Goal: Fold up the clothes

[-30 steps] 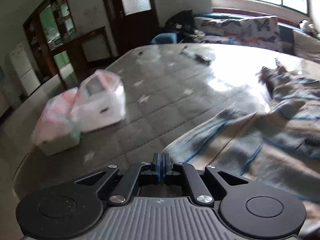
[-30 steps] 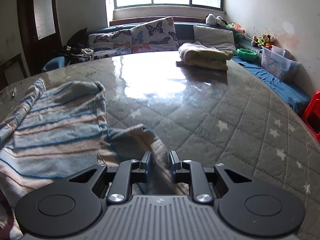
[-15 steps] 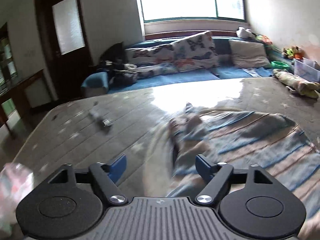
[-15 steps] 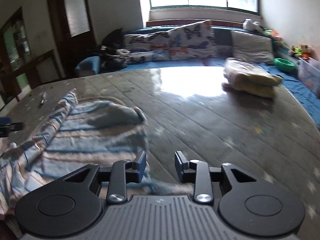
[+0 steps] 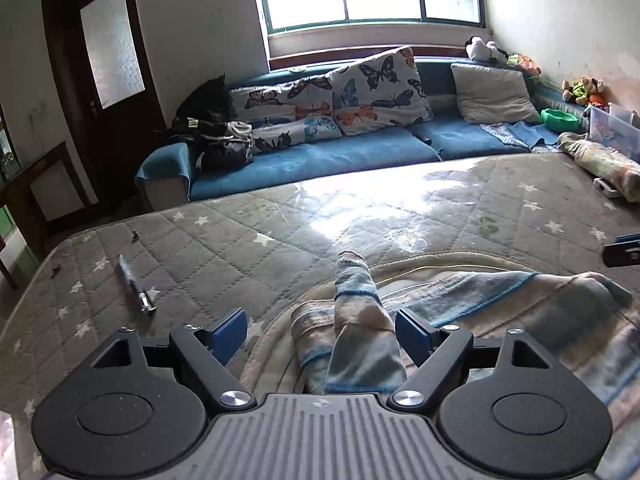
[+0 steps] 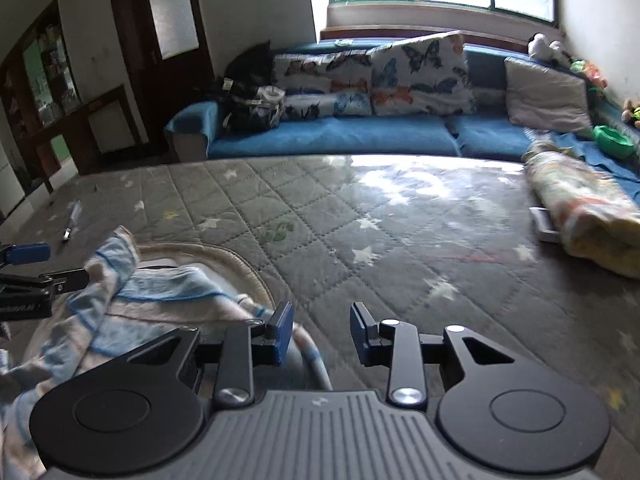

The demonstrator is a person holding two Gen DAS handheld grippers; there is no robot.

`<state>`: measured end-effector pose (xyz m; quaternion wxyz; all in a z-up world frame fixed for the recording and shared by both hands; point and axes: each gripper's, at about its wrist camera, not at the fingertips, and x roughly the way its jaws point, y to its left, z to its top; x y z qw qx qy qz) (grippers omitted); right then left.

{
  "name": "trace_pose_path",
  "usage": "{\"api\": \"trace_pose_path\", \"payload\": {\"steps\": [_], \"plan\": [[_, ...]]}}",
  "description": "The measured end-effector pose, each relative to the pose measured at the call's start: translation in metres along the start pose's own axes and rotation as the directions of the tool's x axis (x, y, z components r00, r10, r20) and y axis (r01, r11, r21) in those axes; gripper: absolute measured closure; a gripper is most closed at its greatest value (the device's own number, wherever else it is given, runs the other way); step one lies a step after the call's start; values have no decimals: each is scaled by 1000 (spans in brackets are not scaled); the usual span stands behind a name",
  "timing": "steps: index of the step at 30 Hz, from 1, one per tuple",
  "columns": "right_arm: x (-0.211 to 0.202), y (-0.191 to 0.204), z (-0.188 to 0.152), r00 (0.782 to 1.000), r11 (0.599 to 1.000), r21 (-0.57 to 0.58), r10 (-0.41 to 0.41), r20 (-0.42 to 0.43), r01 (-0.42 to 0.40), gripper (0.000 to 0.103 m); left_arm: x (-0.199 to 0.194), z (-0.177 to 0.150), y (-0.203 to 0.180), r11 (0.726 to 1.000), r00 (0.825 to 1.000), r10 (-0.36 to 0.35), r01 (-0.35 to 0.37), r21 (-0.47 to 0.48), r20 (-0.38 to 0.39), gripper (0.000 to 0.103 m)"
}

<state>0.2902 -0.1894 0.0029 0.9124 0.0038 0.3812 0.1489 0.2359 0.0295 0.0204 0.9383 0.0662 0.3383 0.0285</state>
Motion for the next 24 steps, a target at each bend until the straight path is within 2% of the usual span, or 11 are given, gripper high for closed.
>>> {"api": "trace_pose_path", "payload": {"steps": [5,9,13,20,22,24], "plan": [[36,17,2,998,996,-89,4,-68,-10,71,13,-1,-2,1000,1000,-12,12,1,-20,20],[30,38,-6,996,984,-169,44,-75,-57,71,14,-1,1,1000,1000,-22,22,0,-15,20],[26,55,-12,995,961,-268,38,-90,-61,71,15,-1,1,1000,1000,-28,28,-2,-12,20],[36,60,-8,993,942,-323,57,-105,-89,71,8,3,-2,998,998,-57,57,9,19,20],[37,62,-7,991,937,-333,73,-116,-108,96,10,3,-3,998,998,-58,58,17,16,25],[33,67,-8,995,924,-376,43,-87,-73,99,13,3,-6,998,998,-57,57,27,10,29]]}}
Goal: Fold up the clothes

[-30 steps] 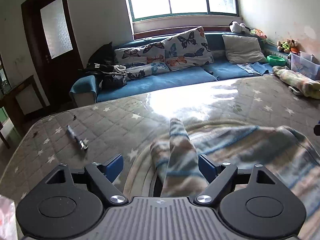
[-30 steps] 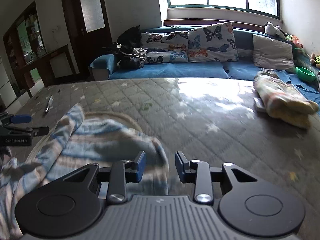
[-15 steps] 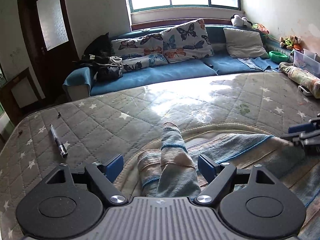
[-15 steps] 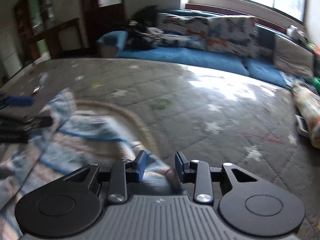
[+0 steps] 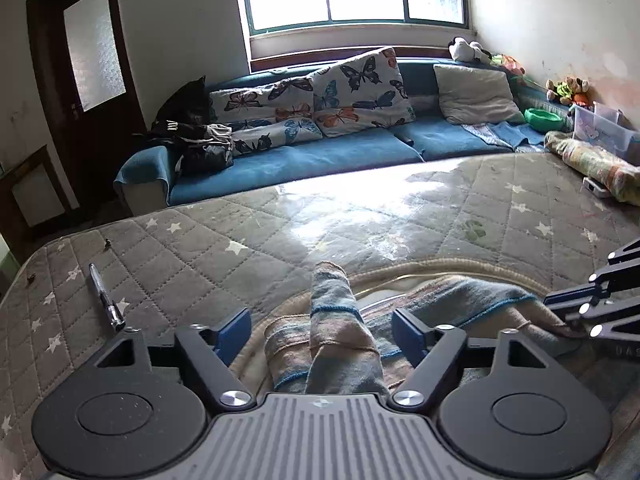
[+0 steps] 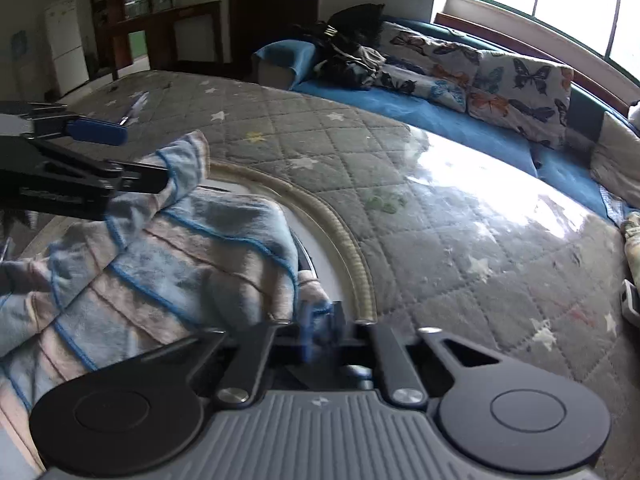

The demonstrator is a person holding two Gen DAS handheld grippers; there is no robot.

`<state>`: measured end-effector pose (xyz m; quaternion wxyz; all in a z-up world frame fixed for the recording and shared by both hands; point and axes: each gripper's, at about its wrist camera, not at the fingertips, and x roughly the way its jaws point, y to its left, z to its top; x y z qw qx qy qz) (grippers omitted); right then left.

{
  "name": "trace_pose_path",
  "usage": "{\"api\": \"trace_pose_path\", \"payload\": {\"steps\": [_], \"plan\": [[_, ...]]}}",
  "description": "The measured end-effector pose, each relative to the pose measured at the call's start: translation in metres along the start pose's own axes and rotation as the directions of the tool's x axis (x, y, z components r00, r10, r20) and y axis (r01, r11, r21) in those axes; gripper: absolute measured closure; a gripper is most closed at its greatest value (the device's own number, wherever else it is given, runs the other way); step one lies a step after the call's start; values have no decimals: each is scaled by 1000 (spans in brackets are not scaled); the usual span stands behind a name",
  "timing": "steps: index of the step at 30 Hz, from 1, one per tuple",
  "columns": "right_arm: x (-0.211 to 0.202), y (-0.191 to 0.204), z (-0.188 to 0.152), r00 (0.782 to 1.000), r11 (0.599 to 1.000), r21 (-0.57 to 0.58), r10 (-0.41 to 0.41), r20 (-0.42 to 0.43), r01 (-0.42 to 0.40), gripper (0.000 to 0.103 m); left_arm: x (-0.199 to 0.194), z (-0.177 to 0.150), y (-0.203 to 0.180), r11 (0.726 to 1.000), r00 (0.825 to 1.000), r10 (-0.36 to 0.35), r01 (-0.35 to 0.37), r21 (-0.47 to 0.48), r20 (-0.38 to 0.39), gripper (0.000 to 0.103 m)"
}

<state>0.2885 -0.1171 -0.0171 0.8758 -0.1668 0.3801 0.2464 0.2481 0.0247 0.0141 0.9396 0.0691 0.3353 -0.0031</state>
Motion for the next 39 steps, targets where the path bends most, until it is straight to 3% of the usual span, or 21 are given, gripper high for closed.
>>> {"api": "trace_pose_path", "payload": {"steps": [2,4,6,8,11,12,16,21,25,26,28,30,35,39], "plan": [[-11,1,1,994,996,-19,-89,64,91,100,3,-3,-2,1000,1000,3,-3,14,-9,38],[-24,-9,4,972,981,48,-193,133,189,100,5,-7,-2,1000,1000,14,-13,23,-20,39],[-28,-25,5,955,960,127,-265,132,248,100,6,-10,-1,1000,999,19,-18,23,-26,40],[-23,-40,2,969,960,174,-235,77,219,99,4,-10,2,1000,1000,13,-13,14,-25,40],[-13,-53,-5,989,964,231,-145,27,135,88,1,-8,6,1000,1000,8,-8,4,-14,39],[-10,-56,-8,990,961,244,-137,21,128,77,0,-7,7,1000,1000,8,-8,1,-11,39],[-1,-66,-11,986,943,297,-166,24,152,69,1,-4,13,1000,1000,20,-20,-22,-4,33],[10,-72,-12,993,939,327,-118,19,106,71,10,2,27,996,1000,9,-11,-94,-16,26],[9,-68,-11,994,945,313,-107,29,93,94,21,8,30,992,998,-56,52,-118,-30,27],[9,-66,-11,993,948,302,-116,30,101,96,23,9,29,992,997,-68,63,-112,-34,33],[8,-64,-10,991,950,290,-132,34,117,98,25,8,28,992,996,-81,77,-100,-41,75],[5,-63,-10,987,948,286,-156,44,137,98,23,5,34,990,995,-88,83,-114,-41,94],[-5,-71,-10,968,931,297,-242,62,214,100,4,1,62,992,1000,0,3,-129,17,98],[-8,-86,-13,949,902,329,-311,49,279,102,2,0,90,986,997,78,-74,-151,21,98]]}}
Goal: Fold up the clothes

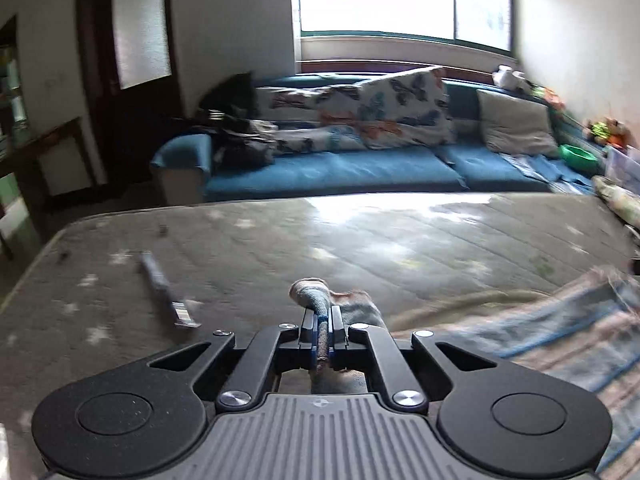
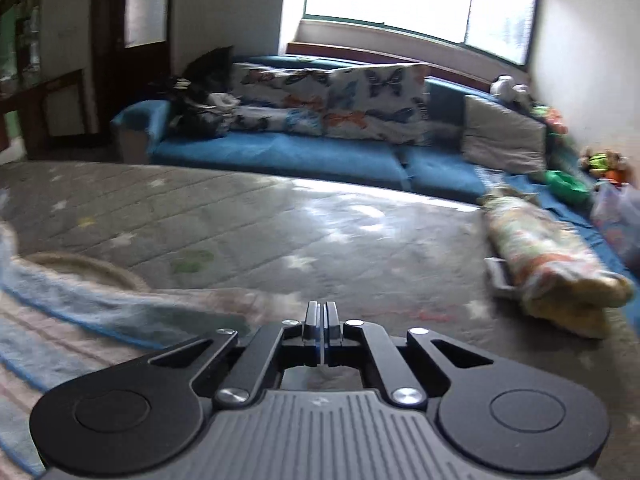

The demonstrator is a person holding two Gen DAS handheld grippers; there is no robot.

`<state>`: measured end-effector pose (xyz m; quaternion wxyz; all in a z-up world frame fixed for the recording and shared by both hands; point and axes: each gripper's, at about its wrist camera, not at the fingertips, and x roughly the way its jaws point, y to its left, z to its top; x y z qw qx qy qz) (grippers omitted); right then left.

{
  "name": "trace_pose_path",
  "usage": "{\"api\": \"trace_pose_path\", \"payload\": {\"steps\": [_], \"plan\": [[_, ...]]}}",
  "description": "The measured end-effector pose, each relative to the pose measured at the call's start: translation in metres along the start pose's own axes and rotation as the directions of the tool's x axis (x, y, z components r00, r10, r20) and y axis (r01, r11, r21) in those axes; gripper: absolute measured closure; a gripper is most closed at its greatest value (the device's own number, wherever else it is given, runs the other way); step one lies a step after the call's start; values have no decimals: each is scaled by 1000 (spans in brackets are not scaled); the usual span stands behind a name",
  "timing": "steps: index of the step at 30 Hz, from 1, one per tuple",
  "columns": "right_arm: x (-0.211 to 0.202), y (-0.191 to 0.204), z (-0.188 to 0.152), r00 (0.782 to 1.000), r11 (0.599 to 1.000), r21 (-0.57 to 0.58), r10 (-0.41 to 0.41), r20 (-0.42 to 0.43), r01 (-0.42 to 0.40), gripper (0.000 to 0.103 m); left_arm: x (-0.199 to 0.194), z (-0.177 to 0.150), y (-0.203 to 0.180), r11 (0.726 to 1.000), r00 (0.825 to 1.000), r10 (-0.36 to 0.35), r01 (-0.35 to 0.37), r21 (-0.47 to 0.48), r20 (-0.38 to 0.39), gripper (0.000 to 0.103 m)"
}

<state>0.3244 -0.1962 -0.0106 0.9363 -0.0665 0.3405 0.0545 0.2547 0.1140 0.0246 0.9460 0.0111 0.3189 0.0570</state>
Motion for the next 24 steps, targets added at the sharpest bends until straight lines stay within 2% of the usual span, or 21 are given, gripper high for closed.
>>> {"api": "trace_pose_path", "payload": {"steps": [2,4,6,9,10,15,17,18,19,21,24], "plan": [[3,-9,0,1000,999,34,-1,-17,1,102,7,-1,8,1000,1000,25,-25,4,-15,98],[2,-19,-1,997,993,98,74,-36,-70,98,14,-6,13,998,998,55,-54,22,-43,98],[2,-20,-3,992,987,107,121,-35,-117,94,17,-13,16,998,996,65,-64,31,-68,98],[7,-16,-5,988,985,94,149,-48,-144,68,18,-22,19,997,994,68,-65,38,-87,98],[10,-14,-5,988,987,85,141,-54,-137,67,18,-23,20,997,994,67,-64,38,-87,98],[24,-10,-8,986,986,97,143,-85,-134,67,16,-19,20,998,996,56,-52,47,-70,97],[24,-6,-8,986,988,70,144,-81,-138,79,17,-17,18,997,997,54,-51,57,-62,97],[23,-4,-8,985,988,59,150,-79,-146,98,18,-16,18,997,997,55,-51,60,-61,97],[23,-2,-7,986,988,54,149,-79,-145,100,19,-15,18,997,997,55,-52,62,-60,97],[22,3,-5,994,995,29,96,-61,-94,100,23,-15,17,996,996,62,-57,65,-63,97],[27,3,-3,995,997,38,67,-71,-64,99,28,-18,17,996,994,74,-70,64,-75,90]]}}
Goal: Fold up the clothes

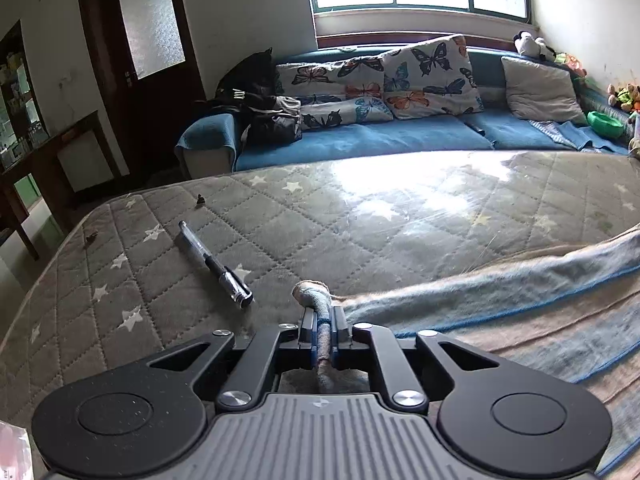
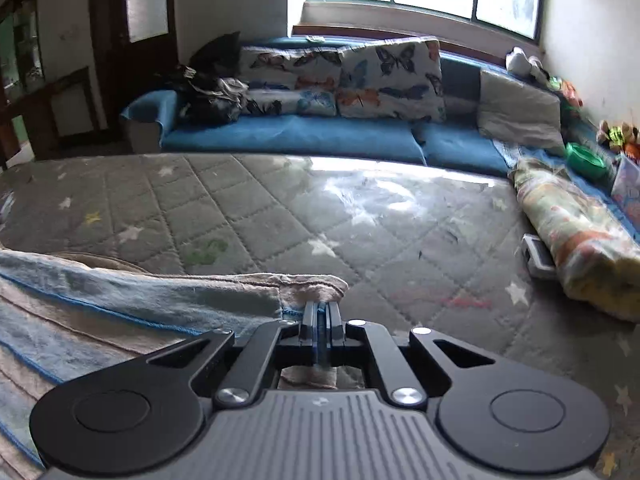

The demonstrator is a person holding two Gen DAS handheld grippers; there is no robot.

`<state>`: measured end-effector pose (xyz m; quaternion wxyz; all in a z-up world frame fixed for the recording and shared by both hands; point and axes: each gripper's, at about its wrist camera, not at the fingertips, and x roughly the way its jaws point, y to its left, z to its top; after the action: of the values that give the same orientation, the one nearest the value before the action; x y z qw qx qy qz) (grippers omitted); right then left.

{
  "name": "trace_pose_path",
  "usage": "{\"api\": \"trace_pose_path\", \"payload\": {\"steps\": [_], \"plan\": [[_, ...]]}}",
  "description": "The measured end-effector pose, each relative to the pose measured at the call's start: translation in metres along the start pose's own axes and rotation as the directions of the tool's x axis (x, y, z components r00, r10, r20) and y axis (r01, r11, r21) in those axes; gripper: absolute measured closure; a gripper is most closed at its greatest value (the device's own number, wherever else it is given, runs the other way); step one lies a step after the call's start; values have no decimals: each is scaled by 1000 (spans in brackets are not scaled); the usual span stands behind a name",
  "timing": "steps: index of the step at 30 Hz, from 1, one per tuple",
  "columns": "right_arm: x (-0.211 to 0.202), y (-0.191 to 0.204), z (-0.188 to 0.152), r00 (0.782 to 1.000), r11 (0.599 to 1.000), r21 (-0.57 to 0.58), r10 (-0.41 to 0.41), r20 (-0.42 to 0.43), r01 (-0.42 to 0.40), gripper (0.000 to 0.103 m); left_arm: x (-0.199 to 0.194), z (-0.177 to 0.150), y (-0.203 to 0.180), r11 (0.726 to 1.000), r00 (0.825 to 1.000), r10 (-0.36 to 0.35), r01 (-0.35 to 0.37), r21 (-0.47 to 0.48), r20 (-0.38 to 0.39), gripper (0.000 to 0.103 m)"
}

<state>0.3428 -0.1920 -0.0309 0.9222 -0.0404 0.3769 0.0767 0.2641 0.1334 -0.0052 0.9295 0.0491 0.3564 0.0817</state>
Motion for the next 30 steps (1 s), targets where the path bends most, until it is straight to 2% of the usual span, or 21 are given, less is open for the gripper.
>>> {"api": "trace_pose_path", "payload": {"steps": [2,3,5,8,10,14,16,19,22,30], "plan": [[-1,-1,1,1000,1000,-10,-18,-2,18,96,-2,-2,3,1000,1000,8,-8,-9,-2,86],[-4,-2,3,1000,1000,-12,-8,-7,8,89,-5,-3,6,1000,1000,13,-13,-14,0,82],[-12,-4,5,1000,1000,-16,12,-18,-12,86,-13,-6,13,1000,1000,21,-21,-23,5,78],[-30,-4,9,999,999,-33,39,-19,-40,84,-32,-11,25,999,1000,20,-19,-44,14,63],[-46,0,11,998,997,-54,57,-10,-58,68,-47,-20,32,999,1000,18,-17,-45,15,57],[-81,9,13,994,988,-109,110,-6,-110,65,-77,-45,45,999,1000,16,-15,-42,4,47],[-95,14,10,991,982,-136,132,-11,-132,58,-94,-60,51,999,1000,20,-20,-47,-4,43],[-120,26,-6,987,964,-213,157,-26,-159,51,-119,-84,65,997,999,32,-32,-76,-10,35],[-138,37,-33,983,948,-261,174,-54,-183,51,-139,-107,78,991,998,53,-56,-121,-26,31],[-179,44,-112,971,938,-255,218,-94,-235,50,-169,-153,87,981,996,61,-71,-181,-64,28]]}}
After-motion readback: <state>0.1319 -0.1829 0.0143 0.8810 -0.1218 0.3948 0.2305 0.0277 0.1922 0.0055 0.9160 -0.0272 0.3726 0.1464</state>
